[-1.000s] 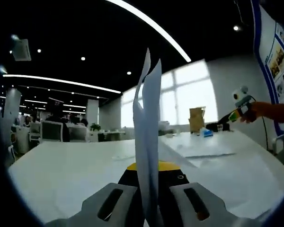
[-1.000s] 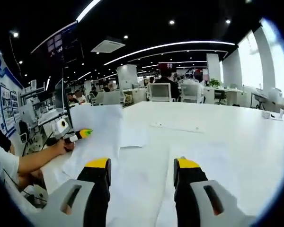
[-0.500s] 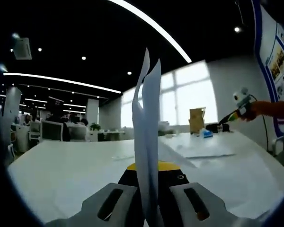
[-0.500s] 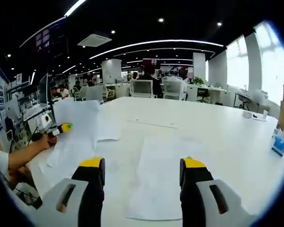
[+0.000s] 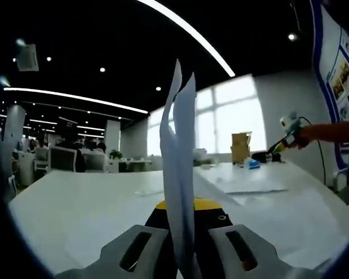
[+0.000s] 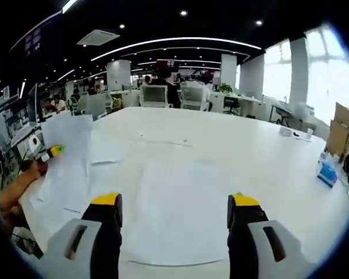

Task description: Organize the stack of printing papers by aligning and flattening the scattered papers on the table

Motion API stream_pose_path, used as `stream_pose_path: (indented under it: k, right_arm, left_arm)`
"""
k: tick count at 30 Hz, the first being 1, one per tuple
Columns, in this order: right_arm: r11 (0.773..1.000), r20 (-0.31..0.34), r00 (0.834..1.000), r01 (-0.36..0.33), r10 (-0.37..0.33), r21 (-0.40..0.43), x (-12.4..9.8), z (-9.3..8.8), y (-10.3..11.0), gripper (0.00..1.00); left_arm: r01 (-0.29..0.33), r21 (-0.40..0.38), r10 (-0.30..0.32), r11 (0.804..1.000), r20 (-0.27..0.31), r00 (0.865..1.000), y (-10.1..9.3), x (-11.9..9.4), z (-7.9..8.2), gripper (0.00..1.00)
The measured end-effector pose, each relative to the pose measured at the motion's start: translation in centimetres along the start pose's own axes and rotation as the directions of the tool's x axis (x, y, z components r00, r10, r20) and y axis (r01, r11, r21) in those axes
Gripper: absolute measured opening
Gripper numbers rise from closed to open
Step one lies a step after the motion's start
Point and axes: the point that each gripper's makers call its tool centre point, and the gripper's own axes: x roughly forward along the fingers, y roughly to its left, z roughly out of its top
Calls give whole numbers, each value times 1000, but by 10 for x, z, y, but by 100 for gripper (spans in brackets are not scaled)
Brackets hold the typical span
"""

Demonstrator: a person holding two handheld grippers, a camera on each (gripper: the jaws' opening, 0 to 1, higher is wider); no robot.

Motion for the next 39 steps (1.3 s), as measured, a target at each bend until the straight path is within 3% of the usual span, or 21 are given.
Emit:
stream_pose_path:
  k: [9,26,39]
  right_arm:
    - [999,-9,1000,18,-17,47,8,-1,-14,69]
    - [1000,-57,998,21,-20,14,20,-6,-17,87]
    - [1000,-62,998,25,-24,3,31,1,-22,90]
  left_arm:
    - [10,-28,-10,1000,2,1000,0,0,1,7]
    - [13,-33,-13,999,1,1000,0,1,2,7]
    - [15,-39,-15,999,5,1000,-1,0,2,7]
